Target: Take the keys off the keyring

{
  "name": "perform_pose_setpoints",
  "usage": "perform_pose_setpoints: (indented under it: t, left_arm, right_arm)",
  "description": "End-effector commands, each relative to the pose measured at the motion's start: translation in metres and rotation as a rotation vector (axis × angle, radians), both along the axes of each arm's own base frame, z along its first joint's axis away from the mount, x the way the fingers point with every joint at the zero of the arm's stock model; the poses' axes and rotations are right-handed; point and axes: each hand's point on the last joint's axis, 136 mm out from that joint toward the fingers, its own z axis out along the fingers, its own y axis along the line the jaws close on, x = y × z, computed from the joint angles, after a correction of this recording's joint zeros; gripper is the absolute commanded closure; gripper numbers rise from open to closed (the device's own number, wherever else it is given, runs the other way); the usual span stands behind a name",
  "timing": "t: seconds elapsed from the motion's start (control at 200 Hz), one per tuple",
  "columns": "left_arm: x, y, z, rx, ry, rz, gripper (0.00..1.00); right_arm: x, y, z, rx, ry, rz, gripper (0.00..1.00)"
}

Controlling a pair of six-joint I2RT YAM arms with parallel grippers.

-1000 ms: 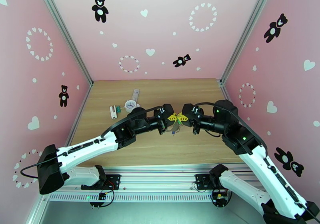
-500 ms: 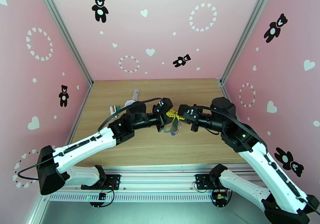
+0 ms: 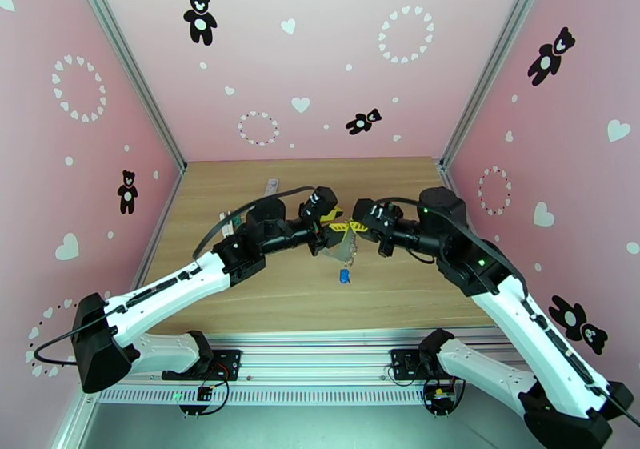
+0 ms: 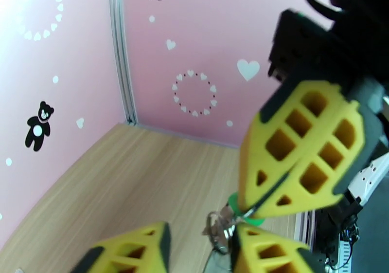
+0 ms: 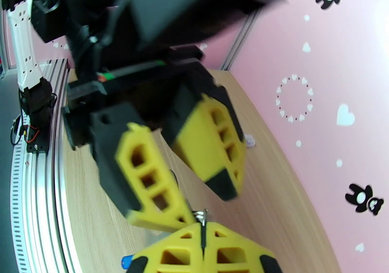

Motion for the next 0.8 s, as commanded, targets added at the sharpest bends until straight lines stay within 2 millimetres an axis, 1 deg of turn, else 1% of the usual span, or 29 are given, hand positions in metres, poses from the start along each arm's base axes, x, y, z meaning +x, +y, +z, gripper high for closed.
perform_pose_setpoints:
  t: [0.0,0.15,0.29,0.44,0.475,0.581,0.691,0.796]
  left_arm:
    - [-0.020,0.008,0.019,-0.058,-0.118,-0.068,0.52]
    - [-0.022,0.015,0.016,-0.042,-0.166,-0.051,0.51]
    - [-0.017,0.014,0.020,-0.011,-0.218,-0.034,0.51]
    - [-0.012,0.009,0.020,0.005,-0.236,-0.028,0.57]
    - [-0.011,0.009,0.021,0.001,-0.237,-0.026,0.57]
    - [-0.016,0.007,0.023,-0.025,-0.233,-0.057,0.61]
    - [-0.022,0.004,0.023,-0.035,-0.224,-0.092,0.61]
    - [-0.020,0.004,0.020,-0.029,-0.227,-0.087,0.62]
  right_arm:
    - [-0.007,0.002,0.020,0.104,0.071,0.064,1.00]
    - [-0.012,-0.001,0.021,0.148,0.139,0.113,1.00]
    - [-0.015,-0.004,0.022,0.176,0.175,0.140,1.00]
    - [-0.017,-0.003,0.025,0.204,0.196,0.171,1.00]
    - [-0.017,-0.002,0.025,0.210,0.196,0.173,1.00]
    - [-0.015,-0.001,0.025,0.223,0.200,0.177,1.00]
    - [-0.015,0.000,0.027,0.232,0.199,0.185,1.00]
    - [-0.014,0.001,0.028,0.241,0.201,0.192,1.00]
